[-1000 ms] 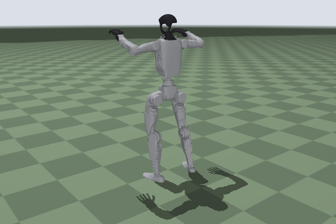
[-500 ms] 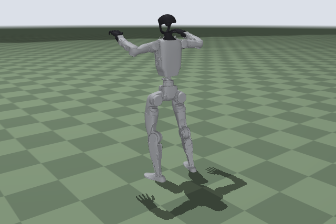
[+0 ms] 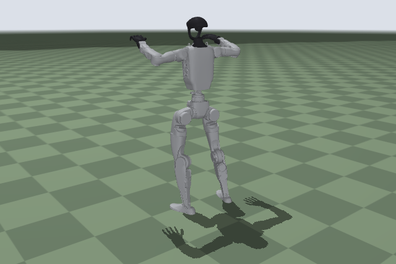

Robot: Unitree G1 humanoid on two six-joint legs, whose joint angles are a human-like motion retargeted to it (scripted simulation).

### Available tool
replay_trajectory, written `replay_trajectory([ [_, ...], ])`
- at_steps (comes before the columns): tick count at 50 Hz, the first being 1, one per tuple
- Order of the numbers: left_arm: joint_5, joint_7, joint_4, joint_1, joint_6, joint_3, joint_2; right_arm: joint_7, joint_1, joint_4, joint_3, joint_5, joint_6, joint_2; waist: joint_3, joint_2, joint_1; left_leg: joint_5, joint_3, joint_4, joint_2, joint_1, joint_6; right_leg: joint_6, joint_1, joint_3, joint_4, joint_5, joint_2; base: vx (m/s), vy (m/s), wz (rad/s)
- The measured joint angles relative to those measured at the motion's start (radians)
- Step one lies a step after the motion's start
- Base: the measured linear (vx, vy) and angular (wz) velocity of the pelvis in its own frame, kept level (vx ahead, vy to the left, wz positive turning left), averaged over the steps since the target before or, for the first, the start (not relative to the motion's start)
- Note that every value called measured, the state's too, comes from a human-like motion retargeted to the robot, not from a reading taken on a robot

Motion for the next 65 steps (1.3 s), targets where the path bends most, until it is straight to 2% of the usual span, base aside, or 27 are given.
replay_trajectory([
  [20, 0.017, 0.052, 0.005, -0.053, -0.024, -0.059, 0.011, -0.014, -0.038, 0.005, 0.045, 0.0, -0.005, 0.004, 0.043, -0.026, 0.004, 0.011, -0.01, 0.001, -0.011, -0.042, 0.0, 0.009, -0.037, -0.004, 0.001, 0.017, -0.009, 0.0, 0.0, 0.0],
  [28, 0.071, 0.116, 0.004, -0.067, -0.023, -0.081, 0.01, -0.045, -0.081, 0.022, 0.082, -0.009, -0.009, 0.025, 0.131, -0.015, 0.007, 0.024, -0.014, -0.017, 0.012, -0.044, -0.01, -0.001, -0.114, 0.007, 0.138, 0.03, -0.002, -0.07, 0.04, 0.0],
  [35, 0.138, 0.192, 0.032, -0.077, -0.03, -0.127, -0.002, -0.072, -0.164, 0.018, 0.179, -0.036, -0.02, 0.045, 0.229, 0.01, -0.013, 0.028, -0.013, -0.034, 0.059, -0.025, -0.027, 0.045, -0.224, 0.06, 0.31, 0.042, 0.008, -0.06, 0.0, -0.05],
  [42, 0.161, 0.281, 0.056, -0.104, -0.051, -0.181, -0.018, -0.128, -0.206, -0.008, 0.239, -0.052, -0.039, 0.046, 0.267, -0.003, -0.044, 0.032, -0.032, -0.029, 0.051, -0.049, -0.024, 0.033, -0.213, 0.062, 0.134, 0.05, -0.018, 0.0, -0.11, 0.13],
  [48, 0.172, 0.352, 0.071, -0.164, -0.069, -0.228, -0.056, -0.252, -0.237, -0.005, 0.247, -0.107, -0.053, 0.046, 0.309, -0.019, -0.025, 0.045, -0.037, 0.011, 0.029, -0.087, -0.005, 0.048, -0.188, 0.031, -0.014, 0.097, -0.049, 0.01, -0.18, 0.05],
  [52, 0.189, 0.401, 0.089, -0.253, -0.072, -0.322, -0.087, -0.381, -0.273, 0.022, 0.273, -0.183, -0.05, 0.051, 0.367, -0.012, -0.02, 0.053, -0.062, 0.107, 0.03, -0.149, -0.008, 0.063, -0.17, -0.006, -0.042, 0.119, -0.064, -0.01, -0.19, 0.34],
  [55, 0.185, 0.436, 0.107, -0.352, -0.062, -0.453, -0.121, -0.463, -0.306, 0.056, 0.315, -0.215, -0.035, 0.094, 0.4, -0.001, -0.029, 0.06, -0.092, 0.187, 0.036, -0.207, -0.018, 0.067, -0.162, -0.043, -0.023, 0.113, -0.075, 0.0, -0.17, 0.6],
  [56, 0.176, 0.447, 0.12, -0.396, -0.055, -0.519, -0.142, -0.475, -0.317, 0.073, 0.338, -0.218, -0.025, 0.127, 0.402, -0.001, -0.028, 0.061, -0.096, 0.2, 0.035, -0.222, -0.017, 0.099, -0.189, -0.049, 0.042, 0.091, -0.09, 0.03, -0.14, 0.59],
  [57, 0.169, 0.453, 0.136, -0.441, -0.047, -0.585, -0.166, -0.49, -0.328, 0.092, 0.361, -0.215, -0.016, 0.163, 0.403, 0.001, -0.029, 0.064, -0.102, 0.21, 0.035, -0.236, -0.017, 0.107, -0.197, -0.058, 0.069, 0.08, -0.096, 0.04, -0.13, 0.64],
  [58, 0.167, 0.452, 0.158, -0.486, -0.038, -0.649, -0.198, -0.515, -0.339, 0.113, 0.385, -0.198, -0.013, 0.207, 0.405, 0.008, -0.035, 0.074, -0.112, 0.211, 0.036, -0.25, -0.02, 0.068, -0.17, -0.073, 0.019, 0.092, -0.085, 0.04, -0.12, 0.66],
  [60, 0.156, 0.442, 0.221, -0.57, -0.014, -0.784, -0.279, -0.536, -0.354, 0.169, 0.438, -0.156, -0.002, 0.317, 0.398, 0.018, -0.035, 0.084, -0.119, 0.187, 0.038, -0.256, -0.016, 0.05, -0.161, -0.09, 0.018, 0.09, -0.079, 0.07, -0.09, 0.55],
  [65, 0.174, 0.331, 0.5, -0.646, 0.051, -1.005, -0.575, -0.493, -0.351, 0.374, 0.57, -0.001, 0.018, 0.662, 0.342, 0.028, -0.03, 0.113, -0.106, 0.013, 0.039, -0.2, 0.008, 0.026, -0.147, -0.115, 0.026, 0.073, -0.056, 0.14, -0.02, 0.27],
])
